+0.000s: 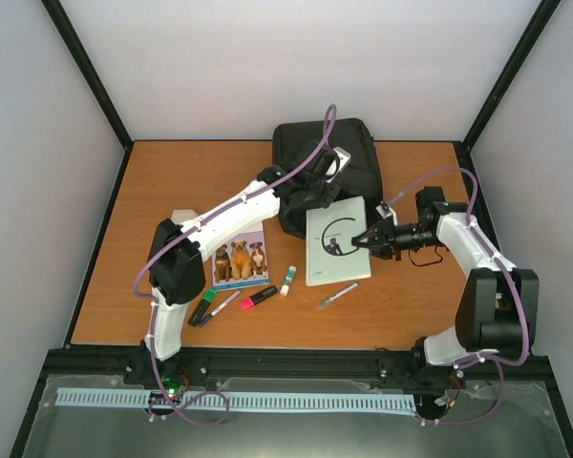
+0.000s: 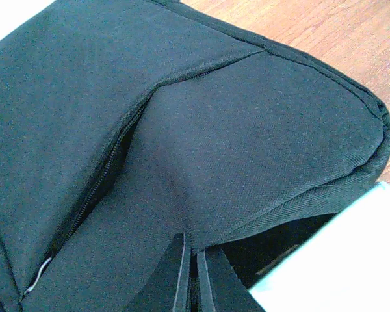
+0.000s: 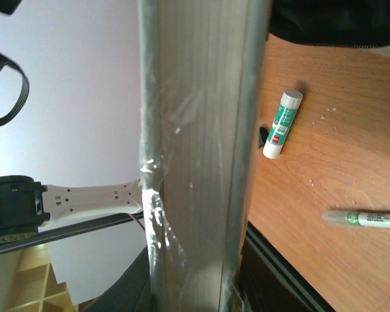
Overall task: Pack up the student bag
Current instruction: Place the book in the student bag.
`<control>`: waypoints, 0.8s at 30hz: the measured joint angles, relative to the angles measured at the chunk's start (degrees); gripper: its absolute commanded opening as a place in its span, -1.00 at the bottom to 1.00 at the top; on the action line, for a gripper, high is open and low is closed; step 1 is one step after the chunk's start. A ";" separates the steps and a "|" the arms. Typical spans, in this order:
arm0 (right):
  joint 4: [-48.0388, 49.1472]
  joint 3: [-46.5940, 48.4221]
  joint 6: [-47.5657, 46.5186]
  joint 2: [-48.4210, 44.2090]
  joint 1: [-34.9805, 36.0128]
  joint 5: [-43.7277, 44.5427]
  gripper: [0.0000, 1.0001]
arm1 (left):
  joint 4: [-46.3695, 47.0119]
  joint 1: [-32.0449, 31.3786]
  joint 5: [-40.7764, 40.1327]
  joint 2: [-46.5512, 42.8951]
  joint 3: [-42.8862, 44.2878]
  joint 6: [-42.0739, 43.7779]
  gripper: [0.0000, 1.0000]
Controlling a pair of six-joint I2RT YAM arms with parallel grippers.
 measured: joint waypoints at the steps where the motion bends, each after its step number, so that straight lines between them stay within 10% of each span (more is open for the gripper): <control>1: 0.66 0.59 -0.33 1.79 0.17 -0.72 -0.95 | 0.00 0.00 0.00 -0.11 0.00 0.00 -0.98; 24: 7.58 8.55 -3.93 17.20 3.23 1.77 -0.94 | -1.79 0.17 4.50 -1.60 2.82 -1.55 -0.99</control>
